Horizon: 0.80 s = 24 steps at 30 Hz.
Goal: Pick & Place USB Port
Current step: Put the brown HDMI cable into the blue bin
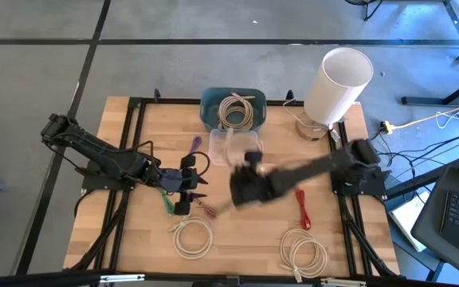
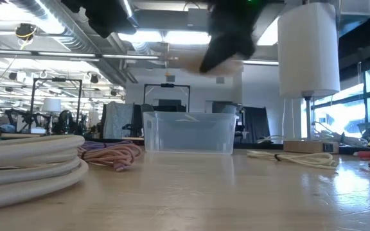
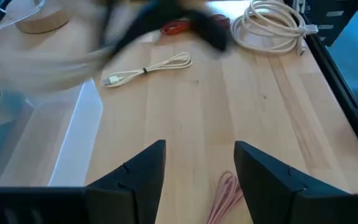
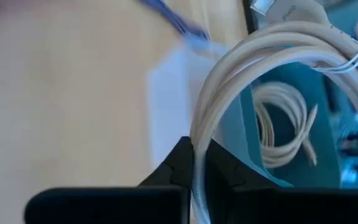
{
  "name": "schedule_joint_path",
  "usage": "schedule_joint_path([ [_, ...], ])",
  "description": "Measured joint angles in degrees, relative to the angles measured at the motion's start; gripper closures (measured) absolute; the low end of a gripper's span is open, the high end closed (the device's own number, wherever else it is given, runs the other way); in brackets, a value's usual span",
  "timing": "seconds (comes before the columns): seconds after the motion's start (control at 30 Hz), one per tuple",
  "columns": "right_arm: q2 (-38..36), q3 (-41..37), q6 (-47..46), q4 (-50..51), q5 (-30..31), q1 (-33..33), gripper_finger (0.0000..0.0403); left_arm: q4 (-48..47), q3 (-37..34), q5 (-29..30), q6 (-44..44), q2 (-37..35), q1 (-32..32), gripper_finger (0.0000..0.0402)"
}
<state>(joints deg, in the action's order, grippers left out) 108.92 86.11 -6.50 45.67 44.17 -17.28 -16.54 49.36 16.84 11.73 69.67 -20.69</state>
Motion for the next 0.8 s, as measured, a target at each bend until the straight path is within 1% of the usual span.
schedule_joint_path([
  [0.17, 0.02, 0.16, 8.9, -2.43, -10.33, 14.29, 0.0386, -0.44, 0.0, -0.01, -0.57, 0.0, 0.0, 0.0213],
  [0.27, 0.02, 2.44, 12.06, -3.23, -14.08, 21.4, 0.0386, -1.28, 0.0, 0.0, -1.46, 0.0, 0.0, 0.0215],
  [0.37, 0.02, 4.33, 14.78, -6.01, -17.79, 26.8, 0.0386, -1.77, -0.02, 0.0, -1.97, 0.0, 0.0, 0.0217],
  [0.47, 0.02, 5.99, 16.11, -9.75, -23.29, 30.58, 0.0386, -1.7, -0.02, 0.0, -2.02, 0.0, 0.0, 0.0217],
  [0.6, 0.12, 4.75, 16.24, -16.83, -32.03, 34.35, 0.0386, -1.7, -0.02, 0.0, -2.01, 0.0, 0.0, 0.0217],
  [0.63, 0.14, 4.07, 16.15, -17.6, -32.9, 34.97, 0.0386, -1.7, -0.02, 0.0, -2.01, 0.0, 0.0, 0.0217],
  [0.8, 0.63, -0.74, 15.75, -22.24, -33.27, 37.24, 0.0386, -1.69, -0.02, 0.0, -2.04, 0.0, 0.0, 0.0217],
])
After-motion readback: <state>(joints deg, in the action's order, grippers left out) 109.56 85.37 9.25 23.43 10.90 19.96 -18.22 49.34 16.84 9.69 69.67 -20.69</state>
